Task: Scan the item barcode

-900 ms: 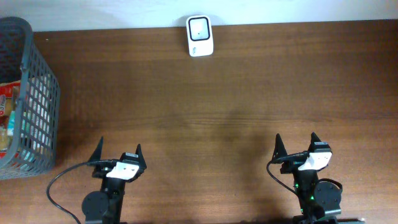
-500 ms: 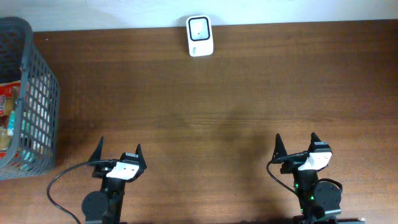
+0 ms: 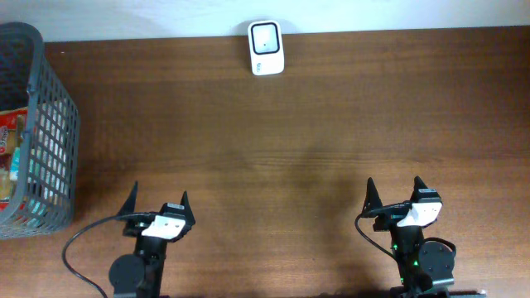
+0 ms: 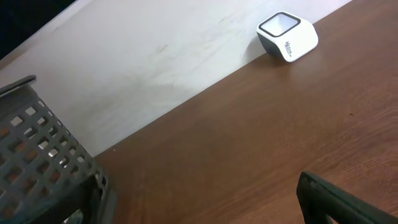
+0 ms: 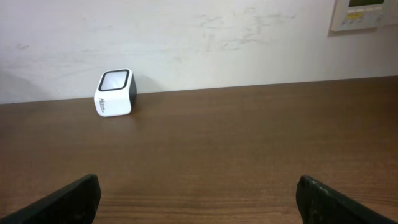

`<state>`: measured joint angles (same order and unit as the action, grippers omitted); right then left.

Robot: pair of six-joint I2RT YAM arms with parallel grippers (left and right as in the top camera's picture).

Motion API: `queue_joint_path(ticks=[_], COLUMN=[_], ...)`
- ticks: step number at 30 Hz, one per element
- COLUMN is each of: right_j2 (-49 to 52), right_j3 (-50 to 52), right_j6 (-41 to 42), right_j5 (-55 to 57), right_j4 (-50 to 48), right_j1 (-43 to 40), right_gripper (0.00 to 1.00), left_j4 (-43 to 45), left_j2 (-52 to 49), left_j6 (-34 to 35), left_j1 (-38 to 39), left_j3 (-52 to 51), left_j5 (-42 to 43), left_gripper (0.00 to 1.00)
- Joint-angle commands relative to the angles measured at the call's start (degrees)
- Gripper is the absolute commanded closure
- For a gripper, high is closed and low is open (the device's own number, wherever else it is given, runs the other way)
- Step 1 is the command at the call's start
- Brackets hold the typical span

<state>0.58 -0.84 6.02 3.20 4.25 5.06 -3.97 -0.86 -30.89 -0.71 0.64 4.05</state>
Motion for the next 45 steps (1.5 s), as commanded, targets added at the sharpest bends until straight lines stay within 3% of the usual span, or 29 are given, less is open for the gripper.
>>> queue_joint_path(ticks=[1,5,9,11,14,17,21,23,24,28,29,30,31,33,34,36,39,41,45], right_j2=[-0.4,-0.4,-0.4,-0.4,-0.4,-0.4,-0.4,-0.4,-0.4,-0.4,-0.4,-0.4,-0.4,-0.4,-0.4,-0.4,-0.4,-0.4,-0.4], right_j3=[0.5,0.5,0.5,0.5,0.5,0.5,0.5,0.5,0.5,0.5,0.5,0.5,0.5,0.5,0.5,0.5,0.5,0.5,0.5], right_j6=[0.2,0.2,0.2,0.2,0.2,0.2,0.2,0.2,0.2,0.2,0.2,0.2,0.2,0.2,0.2,0.2,0.2,0.2,0.2], right_j5=[0.3,0.3,0.3,0.3,0.3,0.3,0.3,0.3,0.3,0.3,0.3,0.3,0.3,0.3,0.3,0.3,0.3,0.3,0.3], right_j4=[0.1,0.1,0.1,0.1,0.1,0.1,0.1,0.1,0.1,0.1,0.1,0.1,0.1,0.1,0.1,0.1,0.1,0.1,0.1], right_j1=[0.5,0.5,0.5,0.5,0.5,0.5,0.5,0.5,0.5,0.5,0.5,0.5,0.5,0.5,0.5,0.5,0.5,0.5,0.5], right_gripper=[0.01,0.01,0.01,0.01,0.01,0.01,0.01,0.02,0.01,0.02,0.01,0.01,0.01,0.01,0.01,0.01,0.01,0.01,0.01], left_j4=[-0.4,0.7,0.2,0.0,-0.6,-9.6,-32.3,-42.4,-43.3,-50.7,-48.6,-47.0,-46.2,-48.0,-48.2,-47.0,-49.2,-50.9,-51.0], left_j2=[0.2,0.2,-1.2,-6.1,-23.4,-36.5,-60.2,-71.3,-75.1,-80.0,-80.7,-80.8,-80.8,-80.8,-80.8,-80.8,-82.2,-85.0,-96.8], left_j6=[-0.9,-0.8,6.3,7.3,10.1,10.1,10.1,10.1,10.4,10.7,11.6,19.1,28.5,33.6,36.8,42.6,49.5,49.2,38.6], left_j1=[0.3,0.3,0.3,0.3,0.3,0.3,0.3,0.3,0.3,0.5,0.4,0.1,-0.7,-3.2,-7.3,-16.6,-30.5,-34.9,-37.5], left_j3=[-0.1,0.2,7.2,12.3,28.6,44.4,75.4,88.7,89.6,89.6,89.6,89.8,91.4,97.5,102.2,105.4,105.3,105.2,105.2], left_j5=[-0.4,-0.4,-1.4,-1.4,2.8,4.3,8.5,19.2,23.6,28.1,26.1,19.0,5.6,-8.4,-15.5,-21.5,-23.4,-23.4,-17.3], left_gripper=[0.01,0.01,0.01,0.01,0.01,0.01,0.01,0.01,0.01,0.01,0.01,0.01,0.01,0.00,0.01,0.00,0.01,0.01,0.03])
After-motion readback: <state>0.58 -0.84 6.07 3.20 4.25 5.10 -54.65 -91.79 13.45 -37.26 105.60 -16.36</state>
